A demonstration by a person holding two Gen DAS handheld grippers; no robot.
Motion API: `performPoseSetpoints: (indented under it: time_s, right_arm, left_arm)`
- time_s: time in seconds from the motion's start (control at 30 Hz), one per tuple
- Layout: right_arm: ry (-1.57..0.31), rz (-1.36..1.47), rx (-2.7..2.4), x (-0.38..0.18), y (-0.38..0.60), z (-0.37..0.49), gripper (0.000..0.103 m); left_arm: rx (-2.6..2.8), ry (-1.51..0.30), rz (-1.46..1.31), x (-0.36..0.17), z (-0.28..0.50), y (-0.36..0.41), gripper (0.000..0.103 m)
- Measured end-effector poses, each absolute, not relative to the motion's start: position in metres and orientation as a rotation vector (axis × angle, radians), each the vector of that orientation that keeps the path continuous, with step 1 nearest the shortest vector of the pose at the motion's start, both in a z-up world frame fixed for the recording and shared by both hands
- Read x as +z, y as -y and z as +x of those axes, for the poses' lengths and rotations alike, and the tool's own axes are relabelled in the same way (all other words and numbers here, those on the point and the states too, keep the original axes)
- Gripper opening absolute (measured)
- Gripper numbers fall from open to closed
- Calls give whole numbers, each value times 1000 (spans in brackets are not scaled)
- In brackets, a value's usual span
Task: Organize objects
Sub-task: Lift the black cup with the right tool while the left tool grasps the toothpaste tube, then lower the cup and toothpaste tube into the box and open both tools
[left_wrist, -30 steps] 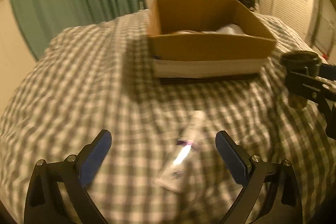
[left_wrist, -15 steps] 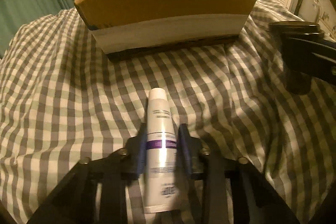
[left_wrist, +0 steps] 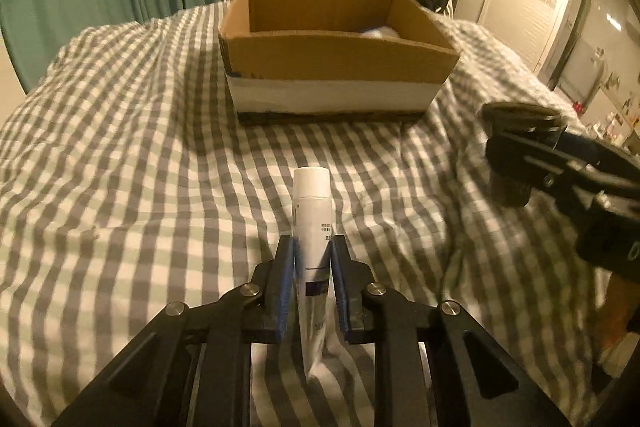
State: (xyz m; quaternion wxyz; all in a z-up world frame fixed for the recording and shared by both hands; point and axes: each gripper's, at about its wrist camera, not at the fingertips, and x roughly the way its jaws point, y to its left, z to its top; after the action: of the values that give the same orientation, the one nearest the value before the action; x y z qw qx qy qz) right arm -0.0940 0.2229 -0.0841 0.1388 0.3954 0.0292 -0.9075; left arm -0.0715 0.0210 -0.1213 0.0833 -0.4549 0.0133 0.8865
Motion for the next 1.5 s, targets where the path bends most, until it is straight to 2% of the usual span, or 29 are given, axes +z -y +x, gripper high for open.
performPoseSetpoints:
  time_s: [0.43, 0.77, 1.1, 1.5]
  right_arm:
    - [-84, 1015, -2649, -37, -223, -69, 76]
    - [-126, 855, -2692, 22, -226, -92, 76]
    - [-109, 766, -2717, 62, -222, -168, 76]
    - [-93, 824, -2716, 40, -216, -278, 76]
  left_arm:
    - [2711, -77, -1176, -65, -61, -32, 19]
    - [2768, -117, -995, -4, -102, -34, 19]
    - [2807, -138, -890, 32, -182, -39, 19]
    - [2792, -184, -913, 15, -285, -52, 19]
